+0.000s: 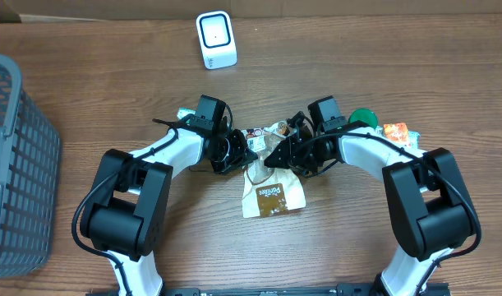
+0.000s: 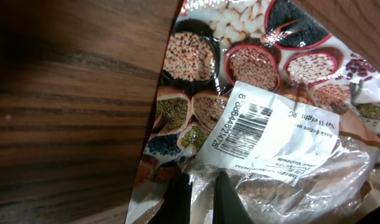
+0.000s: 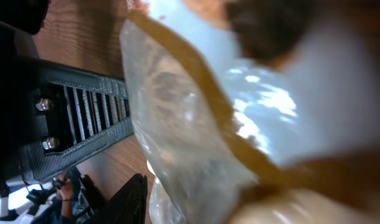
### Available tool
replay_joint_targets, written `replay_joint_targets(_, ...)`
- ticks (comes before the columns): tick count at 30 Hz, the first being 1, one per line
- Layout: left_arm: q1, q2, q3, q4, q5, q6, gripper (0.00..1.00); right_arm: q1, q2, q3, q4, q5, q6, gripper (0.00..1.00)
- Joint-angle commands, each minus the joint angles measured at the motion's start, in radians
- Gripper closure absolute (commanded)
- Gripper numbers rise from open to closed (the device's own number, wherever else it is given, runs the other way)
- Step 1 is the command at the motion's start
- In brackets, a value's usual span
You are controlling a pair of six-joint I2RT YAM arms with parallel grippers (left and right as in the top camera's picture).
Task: Scan the item barcode
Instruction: 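Grasp the bean bag with both grippers and hold it up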
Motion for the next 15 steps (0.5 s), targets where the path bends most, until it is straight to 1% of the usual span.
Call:
replay_joint_targets(1, -0.001, 0.047, -0.011, -0.011, -0.04, -0.013, 0.96, 0.022, 0.011, -0.002, 0.013, 0.006, 0.033, 0.63)
replay_joint_targets(3, -0.001, 0.047, -0.011, -0.011, -0.04, -0.012, 0.96, 0.024, 0.011, -0.002, 0.013, 0.02, 0.048, 0.62)
replay_joint_targets(10, -0.001, 0.047, -0.011, -0.01, -0.041, -0.013, 0.96, 0.024, 0.011, -0.002, 0.016, 0.02, 0.048, 0.62)
replay_joint_targets(11, -0.001, 0.047, -0.012, -0.009, -0.041, -0.013, 0.96, 0.024, 0.011, -0.002, 0.018, 0.021, 0.048, 0.64)
replay_joint_targets(13, -0.002, 0.047, -0.011, -0.01, -0.04, -0.013, 0.96, 0.024, 0.011, -0.002, 0.022, 0.023, 0.048, 0.69)
replay_joint_targets(15, -0.001, 0.047, -0.011, -0.01, -0.04, -0.013, 0.96, 0.024, 0.011, -0.002, 0.024, 0.023, 0.048, 0.79)
